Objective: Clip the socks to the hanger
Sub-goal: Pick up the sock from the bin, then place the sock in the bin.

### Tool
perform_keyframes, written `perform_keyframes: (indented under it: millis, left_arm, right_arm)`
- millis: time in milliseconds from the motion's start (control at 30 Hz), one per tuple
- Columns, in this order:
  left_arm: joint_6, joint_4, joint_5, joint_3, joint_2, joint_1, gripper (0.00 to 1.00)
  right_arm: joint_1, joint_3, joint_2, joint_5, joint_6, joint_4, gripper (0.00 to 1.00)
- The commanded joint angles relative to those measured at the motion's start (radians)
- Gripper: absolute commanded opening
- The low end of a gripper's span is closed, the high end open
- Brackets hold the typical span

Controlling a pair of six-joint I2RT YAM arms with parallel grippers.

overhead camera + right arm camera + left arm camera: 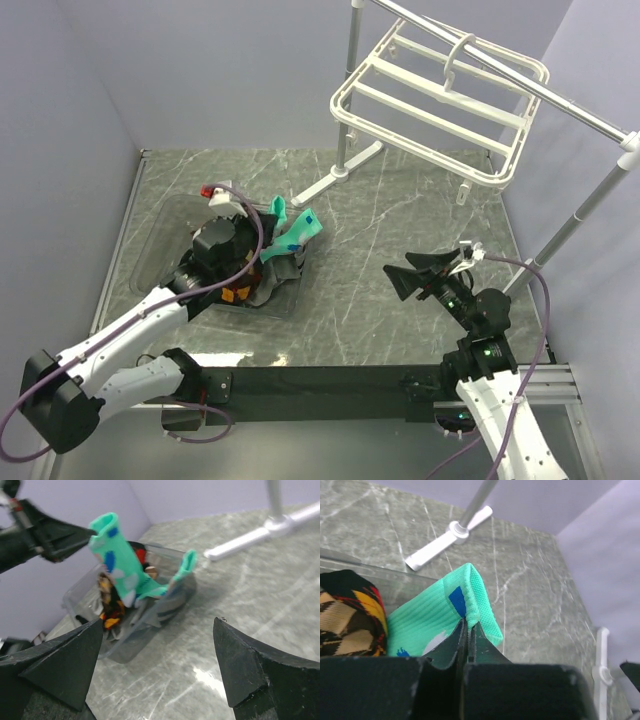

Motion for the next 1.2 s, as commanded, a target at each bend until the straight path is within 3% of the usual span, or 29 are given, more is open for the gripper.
perform_keyframes:
  millis: [0, 100, 300, 500, 767, 867, 1167]
  left_arm:
    - [0.003, 0.076, 0.107, -0.022, -0.048, -0.001, 0.01]
    - [0.010, 0.066, 0.117, -0.017, -0.065, -0.001, 0.01]
    - [-0.056, -0.116, -0.049, 0.044, -0.004, -0.001, 0.01]
    - [-0.158, -0.098, -0.046, -0.080, -0.021, -0.001, 0.01]
    - [-0.170, -0.069, -0.024, -0.118, 0.027, -0.001, 0.01]
    - [-0.161, -0.027, 0.002, -0.137, 0.027, -0.001, 0.01]
    - [-0.138, -0.004, 0.019, -0.135, 0.030, -0.001, 0.01]
  right_arm:
    - [0.093, -0.036, -0.003, 0.076, -0.075, 0.162, 0.96]
    - [0.226, -0.039, 0.018, 0.189, -0.117, 0.199, 0.95]
    - [0.484, 0.004, 0.159, 0.442, -0.210, 0.187, 0.93]
    - [0.735, 0.001, 0.228, 0.770, -0.227, 0.228, 0.91]
    - [0.915, 0.163, 0.276, 1.023, -0.341, 0.092, 0.87]
    - [0.960, 0.246, 0.305, 1.045, -0.378, 0.052, 0.87]
    - [1.027, 0.452, 0.512, 1.186, -0.359, 0.171, 0.87]
